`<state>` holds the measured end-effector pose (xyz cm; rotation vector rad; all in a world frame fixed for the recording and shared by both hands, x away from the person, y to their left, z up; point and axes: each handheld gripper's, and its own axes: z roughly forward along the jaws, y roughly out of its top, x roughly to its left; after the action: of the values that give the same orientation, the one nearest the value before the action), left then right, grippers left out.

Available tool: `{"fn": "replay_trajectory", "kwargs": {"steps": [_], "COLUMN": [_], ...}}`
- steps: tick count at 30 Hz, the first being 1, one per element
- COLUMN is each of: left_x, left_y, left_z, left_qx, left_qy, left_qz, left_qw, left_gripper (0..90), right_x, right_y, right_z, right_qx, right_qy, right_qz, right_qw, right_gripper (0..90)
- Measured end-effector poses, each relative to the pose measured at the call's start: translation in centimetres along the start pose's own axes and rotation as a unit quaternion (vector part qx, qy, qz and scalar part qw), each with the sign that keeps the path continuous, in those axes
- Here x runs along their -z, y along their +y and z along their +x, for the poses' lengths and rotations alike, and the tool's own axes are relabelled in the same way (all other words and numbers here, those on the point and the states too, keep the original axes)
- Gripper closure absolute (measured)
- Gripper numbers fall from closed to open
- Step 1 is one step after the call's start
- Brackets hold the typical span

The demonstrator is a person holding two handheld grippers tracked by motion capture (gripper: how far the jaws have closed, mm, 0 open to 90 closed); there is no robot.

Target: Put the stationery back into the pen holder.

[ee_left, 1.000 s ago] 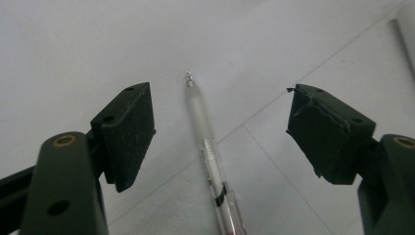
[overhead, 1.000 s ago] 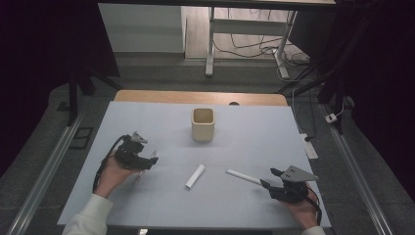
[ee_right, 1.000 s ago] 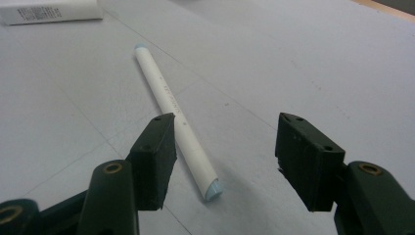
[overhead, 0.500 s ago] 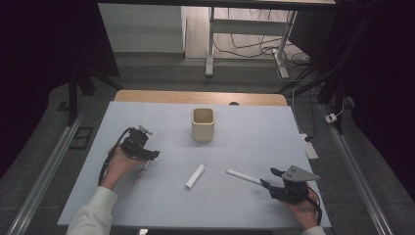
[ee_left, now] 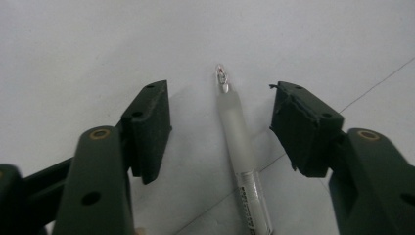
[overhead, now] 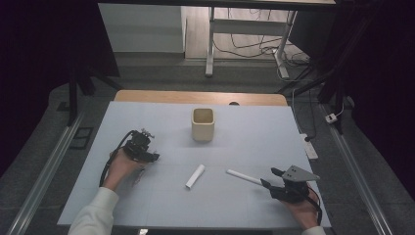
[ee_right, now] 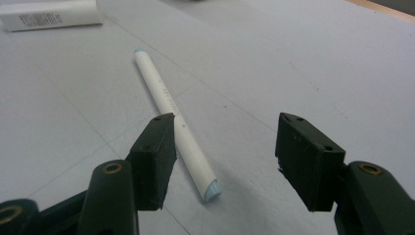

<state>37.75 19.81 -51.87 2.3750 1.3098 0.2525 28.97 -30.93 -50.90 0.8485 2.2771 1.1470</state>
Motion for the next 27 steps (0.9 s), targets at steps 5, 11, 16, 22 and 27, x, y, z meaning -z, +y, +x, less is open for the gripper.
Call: {"fn": "replay_trajectory", "kwargs": {"steps": [5, 11, 16, 22, 27], "left_x": [-0.17, -0.17, -0.17, -0.16, -0.16], "left_y": [-0.08, -0.06, -0.04, -0.07, 0.0], "left_z": [-0.05, -0.14, -0.11, 0.0, -0.29], "left_qx": [-0.003, -0.003, 0.001, 0.009, 0.008], "left_qy": [-0.001, -0.007, -0.011, -0.008, -0.005], "left_qz": [0.004, 0.003, 0.002, 0.001, 0.001], "left_qw": [1.0, 1.0, 0.9999, 0.9999, 1.0], "left_gripper": [48.0, 53.7, 60.7, 69.0, 76.5], "right_x": [0.0, 0.03, -0.02, -0.05, -0.16], "right_y": [0.01, -0.1, -0.11, -0.12, -0.15], "right_z": [0.01, -0.19, -0.16, -0.17, -0.13], "right_qx": [0.0, -0.004, -0.002, -0.002, -0.002], "right_qy": [0.0, -0.003, -0.005, -0.003, -0.002], "right_qz": [0.0, 0.0, 0.003, 0.004, 0.005], "right_qw": [1.0, 1.0, 1.0, 1.0, 1.0], "right_gripper": [40.0, 39.9, 39.9, 39.9, 39.9]}}
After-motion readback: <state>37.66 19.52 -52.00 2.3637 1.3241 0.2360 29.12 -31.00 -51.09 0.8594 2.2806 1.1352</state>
